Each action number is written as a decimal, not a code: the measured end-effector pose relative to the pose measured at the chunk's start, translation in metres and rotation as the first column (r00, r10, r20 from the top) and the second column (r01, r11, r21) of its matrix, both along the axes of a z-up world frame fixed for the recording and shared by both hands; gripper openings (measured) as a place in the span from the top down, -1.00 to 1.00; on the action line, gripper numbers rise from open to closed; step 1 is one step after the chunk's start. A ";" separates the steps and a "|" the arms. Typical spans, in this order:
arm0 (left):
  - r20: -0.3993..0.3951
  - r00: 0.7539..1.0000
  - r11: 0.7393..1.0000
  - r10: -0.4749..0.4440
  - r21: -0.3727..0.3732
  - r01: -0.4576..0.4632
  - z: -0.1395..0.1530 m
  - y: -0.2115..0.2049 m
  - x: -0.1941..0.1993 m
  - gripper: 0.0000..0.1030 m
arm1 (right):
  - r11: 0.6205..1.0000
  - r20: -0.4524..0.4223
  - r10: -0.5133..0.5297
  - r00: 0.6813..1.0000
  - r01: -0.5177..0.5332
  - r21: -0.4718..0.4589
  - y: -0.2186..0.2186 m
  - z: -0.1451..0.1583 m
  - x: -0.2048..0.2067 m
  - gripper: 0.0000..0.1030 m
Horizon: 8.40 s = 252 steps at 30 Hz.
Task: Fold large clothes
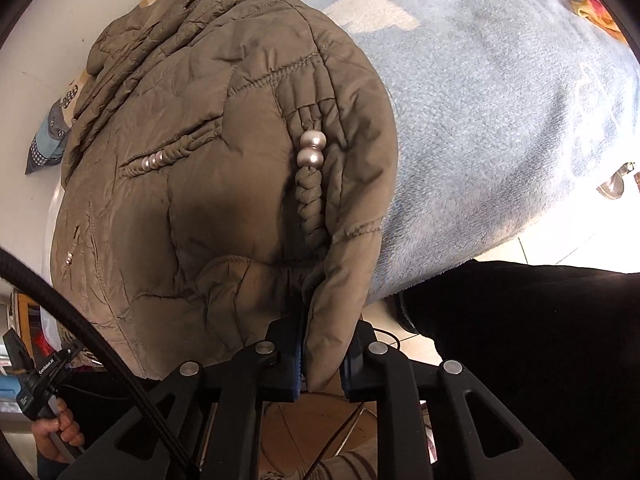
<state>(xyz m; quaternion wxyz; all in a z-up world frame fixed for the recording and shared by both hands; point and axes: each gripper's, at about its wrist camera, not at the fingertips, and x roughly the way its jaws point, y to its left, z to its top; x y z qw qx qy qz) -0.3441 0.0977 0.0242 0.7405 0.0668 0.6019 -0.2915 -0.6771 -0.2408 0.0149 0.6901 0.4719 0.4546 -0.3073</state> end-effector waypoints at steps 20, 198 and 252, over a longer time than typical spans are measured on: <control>0.010 1.000 0.999 0.009 0.033 -0.009 -0.019 -0.006 0.010 0.50 | 0.998 0.020 -0.055 0.998 0.055 0.007 0.000 -0.005 -0.011 0.73; 0.418 0.888 0.960 -0.193 -0.108 0.260 0.102 -0.337 0.136 -0.09 | 0.864 0.192 0.234 0.953 -0.113 -0.491 -0.177 0.127 0.239 -0.02; 0.311 0.942 0.991 -0.126 -0.008 0.136 0.057 -0.342 0.223 -0.39 | 0.933 0.073 0.129 0.989 -0.096 -0.346 -0.290 0.047 0.248 0.03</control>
